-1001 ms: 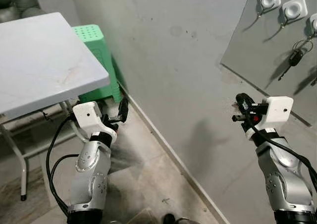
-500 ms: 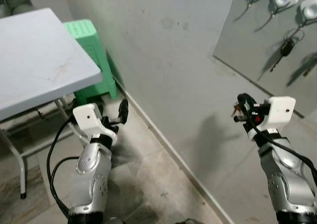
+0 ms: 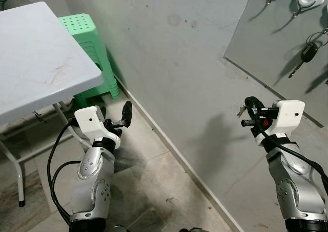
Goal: Hang keys on a hook
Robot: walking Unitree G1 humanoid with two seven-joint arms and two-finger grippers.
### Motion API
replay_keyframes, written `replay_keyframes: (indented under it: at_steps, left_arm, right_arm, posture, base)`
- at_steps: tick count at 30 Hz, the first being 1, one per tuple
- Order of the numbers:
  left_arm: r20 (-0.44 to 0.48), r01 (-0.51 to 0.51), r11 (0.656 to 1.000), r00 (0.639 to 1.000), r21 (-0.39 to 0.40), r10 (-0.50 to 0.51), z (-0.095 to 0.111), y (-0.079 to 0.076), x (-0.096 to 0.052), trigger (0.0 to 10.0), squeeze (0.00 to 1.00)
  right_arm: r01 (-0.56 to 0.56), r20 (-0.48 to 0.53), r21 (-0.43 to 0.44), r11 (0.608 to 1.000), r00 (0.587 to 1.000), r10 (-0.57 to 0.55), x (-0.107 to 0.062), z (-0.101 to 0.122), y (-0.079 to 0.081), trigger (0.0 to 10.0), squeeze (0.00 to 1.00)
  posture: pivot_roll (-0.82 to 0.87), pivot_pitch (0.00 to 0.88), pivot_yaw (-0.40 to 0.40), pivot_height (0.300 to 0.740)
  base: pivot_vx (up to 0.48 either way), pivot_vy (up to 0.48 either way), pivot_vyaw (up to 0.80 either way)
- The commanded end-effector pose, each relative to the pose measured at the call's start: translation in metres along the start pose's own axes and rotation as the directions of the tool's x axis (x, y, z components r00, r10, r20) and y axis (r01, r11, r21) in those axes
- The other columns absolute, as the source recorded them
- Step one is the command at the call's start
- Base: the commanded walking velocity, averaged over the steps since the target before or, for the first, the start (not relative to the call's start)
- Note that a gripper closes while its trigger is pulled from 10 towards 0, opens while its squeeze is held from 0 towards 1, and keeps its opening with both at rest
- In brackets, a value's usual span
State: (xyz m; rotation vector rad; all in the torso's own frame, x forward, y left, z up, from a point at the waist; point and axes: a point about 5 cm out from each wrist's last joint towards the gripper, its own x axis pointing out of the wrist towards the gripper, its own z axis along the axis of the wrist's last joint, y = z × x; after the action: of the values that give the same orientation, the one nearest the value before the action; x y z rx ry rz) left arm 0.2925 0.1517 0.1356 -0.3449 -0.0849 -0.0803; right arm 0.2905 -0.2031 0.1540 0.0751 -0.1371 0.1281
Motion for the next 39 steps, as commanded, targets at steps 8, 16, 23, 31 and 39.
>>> replay_keyframes:
  at_steps: [8,16,23,31,39]
  left_arm:
    - [-0.018,0.006,1.000,1.000,0.002,-0.006,-0.0012,-0.0011,0.0004,10.0,0.00]
    - [-0.021,0.001,1.000,1.000,0.001,-0.001,-0.0017,-0.0007,0.0000,10.0,0.00]
    - [-0.023,-0.005,1.000,1.000,0.003,0.005,-0.0019,-0.0002,-0.0007,10.0,0.00]
    - [-0.022,-0.009,1.000,1.000,-0.001,0.009,-0.0019,-0.0003,-0.0012,10.0,0.00]
    - [-0.019,-0.012,1.000,1.000,0.002,0.012,-0.0012,0.0000,-0.0011,10.0,0.00]
  right_arm:
    - [0.008,0.012,-0.002,1.000,1.000,-0.008,-0.0020,0.0035,-0.0007,10.0,0.00]
    - [0.005,0.008,-0.002,1.000,1.000,-0.005,-0.0025,0.0031,-0.0008,10.0,0.00]
    - [0.002,0.007,-0.002,1.000,1.000,-0.002,-0.0029,0.0033,-0.0004,10.0,0.00]
    - [0.001,0.006,-0.003,1.000,1.000,-0.001,-0.0035,0.0035,-0.0006,10.0,0.00]
    - [-0.001,0.006,-0.003,1.000,1.000,0.001,-0.0040,0.0038,-0.0002,10.0,0.00]
  posture:
    - [-0.04,0.134,-0.066,0.740]
    - [-0.03,0.138,-0.069,0.740]
    - [-0.03,0.141,-0.071,0.740]
    - [-0.03,0.143,-0.071,0.740]
    - [-0.03,0.140,-0.072,0.740]
  base:
    - [0.000,0.220,0.00]
    - [0.000,0.379,0.00]
    - [0.000,0.446,0.00]
    - [0.000,0.414,0.00]
    - [0.000,0.000,0.00]
